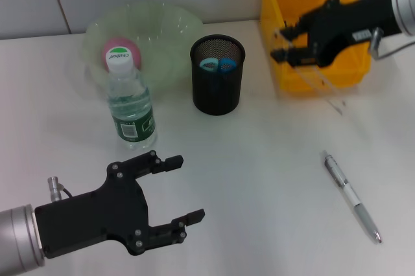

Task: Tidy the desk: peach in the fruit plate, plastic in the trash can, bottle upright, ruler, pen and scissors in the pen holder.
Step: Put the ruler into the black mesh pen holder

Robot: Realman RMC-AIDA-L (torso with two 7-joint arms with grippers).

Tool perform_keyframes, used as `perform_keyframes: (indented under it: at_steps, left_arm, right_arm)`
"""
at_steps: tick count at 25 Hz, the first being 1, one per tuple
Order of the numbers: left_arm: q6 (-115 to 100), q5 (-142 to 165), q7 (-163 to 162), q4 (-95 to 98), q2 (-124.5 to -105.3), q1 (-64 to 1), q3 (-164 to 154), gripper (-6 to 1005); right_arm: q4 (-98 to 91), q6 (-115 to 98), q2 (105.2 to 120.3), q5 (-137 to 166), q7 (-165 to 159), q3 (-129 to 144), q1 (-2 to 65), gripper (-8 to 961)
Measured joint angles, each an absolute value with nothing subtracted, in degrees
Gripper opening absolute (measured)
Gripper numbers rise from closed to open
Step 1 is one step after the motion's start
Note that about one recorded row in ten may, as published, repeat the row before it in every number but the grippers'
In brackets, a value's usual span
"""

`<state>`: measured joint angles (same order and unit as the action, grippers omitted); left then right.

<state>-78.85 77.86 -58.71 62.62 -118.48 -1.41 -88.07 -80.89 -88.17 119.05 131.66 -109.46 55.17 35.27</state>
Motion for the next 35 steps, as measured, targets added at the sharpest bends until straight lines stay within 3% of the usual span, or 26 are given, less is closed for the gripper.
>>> perform_keyframes:
  at_steps: [12,35]
  left_arm:
    - [-79.4,77.6,-58.7,62.6,-118.48,-1.4,-88.1,782]
    - [-81.4,77.4,-58.6,62.0,-118.43,-1.3,-87.1,781]
  right_arm:
    - [-74.5,-78.4,119.35,107.3,-95.1,55.9,32.0,385]
    - [-47.4,-72.2,119.23,80.2,-61.5,55.9,34.8,385]
